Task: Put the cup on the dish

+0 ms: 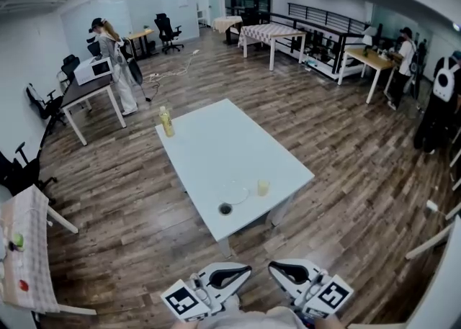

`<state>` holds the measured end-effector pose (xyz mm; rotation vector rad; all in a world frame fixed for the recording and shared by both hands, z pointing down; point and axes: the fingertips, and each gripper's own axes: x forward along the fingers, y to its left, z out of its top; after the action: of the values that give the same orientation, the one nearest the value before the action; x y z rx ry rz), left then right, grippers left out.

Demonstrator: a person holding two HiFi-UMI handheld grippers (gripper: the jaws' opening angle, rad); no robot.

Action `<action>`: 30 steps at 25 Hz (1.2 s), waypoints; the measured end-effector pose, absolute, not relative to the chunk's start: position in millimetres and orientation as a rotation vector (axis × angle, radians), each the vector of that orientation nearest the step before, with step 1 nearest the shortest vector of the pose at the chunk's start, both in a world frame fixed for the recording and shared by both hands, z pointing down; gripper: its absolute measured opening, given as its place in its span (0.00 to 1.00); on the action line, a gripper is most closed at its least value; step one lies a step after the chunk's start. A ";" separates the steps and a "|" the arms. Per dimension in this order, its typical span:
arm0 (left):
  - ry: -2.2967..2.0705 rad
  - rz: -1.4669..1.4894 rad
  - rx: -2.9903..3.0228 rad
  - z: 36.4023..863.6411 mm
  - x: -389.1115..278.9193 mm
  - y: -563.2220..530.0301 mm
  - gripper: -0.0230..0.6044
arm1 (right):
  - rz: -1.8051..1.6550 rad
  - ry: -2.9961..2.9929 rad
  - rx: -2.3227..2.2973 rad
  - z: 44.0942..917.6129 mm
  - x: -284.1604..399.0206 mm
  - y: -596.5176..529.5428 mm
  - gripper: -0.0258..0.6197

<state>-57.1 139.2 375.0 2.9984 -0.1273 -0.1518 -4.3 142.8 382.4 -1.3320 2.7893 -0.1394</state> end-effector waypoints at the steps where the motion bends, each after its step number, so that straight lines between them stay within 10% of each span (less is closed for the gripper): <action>1: -0.121 -0.150 2.997 375.5 -60.5 130.6 0.04 | -0.141 2.790 -1.346 383.6 -6.1 134.1 0.09; 30: -0.101 -0.191 2.921 391.9 -21.0 23.2 0.04 | -0.157 2.923 -1.333 409.9 32.5 18.7 0.09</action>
<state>-21.0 23.2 391.9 2.9210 -0.1015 -0.1911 32.5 18.7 409.9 -1.3333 2.9228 -0.1572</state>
